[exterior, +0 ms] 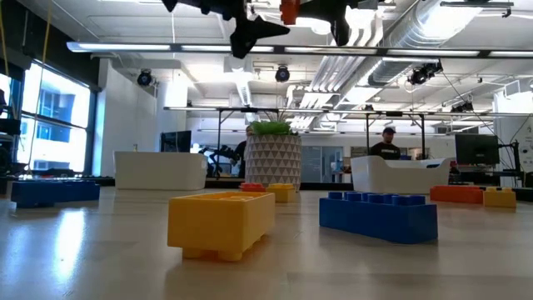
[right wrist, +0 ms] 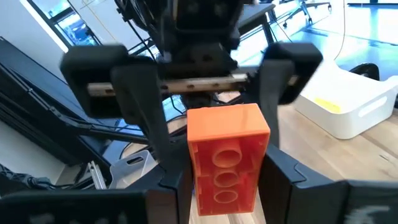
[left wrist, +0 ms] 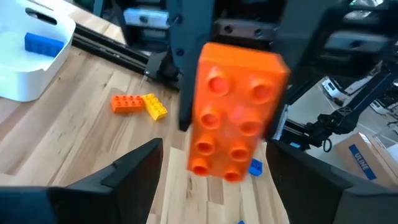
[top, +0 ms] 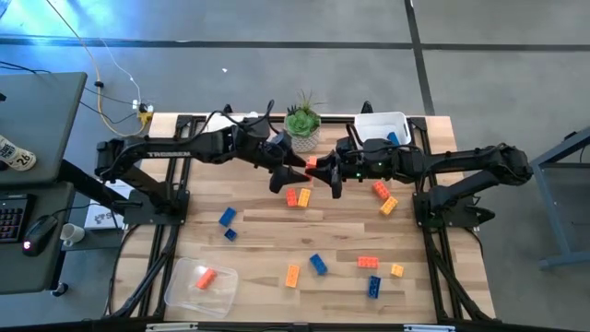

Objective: Sort & place blocks by color
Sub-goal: Put the orange game piece into the transparent bin

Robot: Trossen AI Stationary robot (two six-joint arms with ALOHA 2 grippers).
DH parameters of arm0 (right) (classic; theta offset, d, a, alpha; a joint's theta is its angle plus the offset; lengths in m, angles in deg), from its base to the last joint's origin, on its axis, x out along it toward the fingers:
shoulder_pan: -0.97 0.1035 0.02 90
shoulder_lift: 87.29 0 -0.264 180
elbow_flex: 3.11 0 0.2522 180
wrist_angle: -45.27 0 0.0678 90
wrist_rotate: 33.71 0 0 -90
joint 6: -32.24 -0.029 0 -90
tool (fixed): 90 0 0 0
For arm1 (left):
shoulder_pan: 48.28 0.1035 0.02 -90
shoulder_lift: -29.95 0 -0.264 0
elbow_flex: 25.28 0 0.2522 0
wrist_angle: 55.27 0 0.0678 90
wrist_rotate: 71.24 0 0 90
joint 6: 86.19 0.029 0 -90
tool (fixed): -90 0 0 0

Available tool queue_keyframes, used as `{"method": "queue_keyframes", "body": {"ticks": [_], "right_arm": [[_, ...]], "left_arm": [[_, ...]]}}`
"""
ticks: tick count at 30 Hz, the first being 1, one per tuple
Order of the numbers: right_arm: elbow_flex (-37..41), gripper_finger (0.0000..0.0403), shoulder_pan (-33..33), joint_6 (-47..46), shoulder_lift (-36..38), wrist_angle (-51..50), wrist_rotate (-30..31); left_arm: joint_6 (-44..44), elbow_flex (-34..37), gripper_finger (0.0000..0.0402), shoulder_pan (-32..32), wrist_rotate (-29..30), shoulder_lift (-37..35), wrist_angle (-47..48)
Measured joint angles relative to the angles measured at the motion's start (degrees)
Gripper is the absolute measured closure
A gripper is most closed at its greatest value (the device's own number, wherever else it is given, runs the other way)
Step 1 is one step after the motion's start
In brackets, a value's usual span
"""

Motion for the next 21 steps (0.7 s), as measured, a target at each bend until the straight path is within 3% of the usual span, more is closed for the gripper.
{"method": "queue_keyframes", "body": {"ticks": [11, 16, 21], "right_arm": [[-0.04, 0.0293, -0.01, -1.17, -0.02, -0.03, 0.0], [-0.04, 0.029, -0.03, -0.98, -0.02, -0.28, 0.25], [-0.04, 0.0235, -0.03, -0.98, -0.02, -0.35, 0.11]], "left_arm": [[0.73, 0.0, 0.0148, 0.07, 0.07, 2.85, -6.03], [2.25, 0.0, 0.0209, 0.07, -0.02, 2.85, -6.0], [3.36, 0.0, 0.029, 0.07, -0.61, 2.83, -5.81]]}}
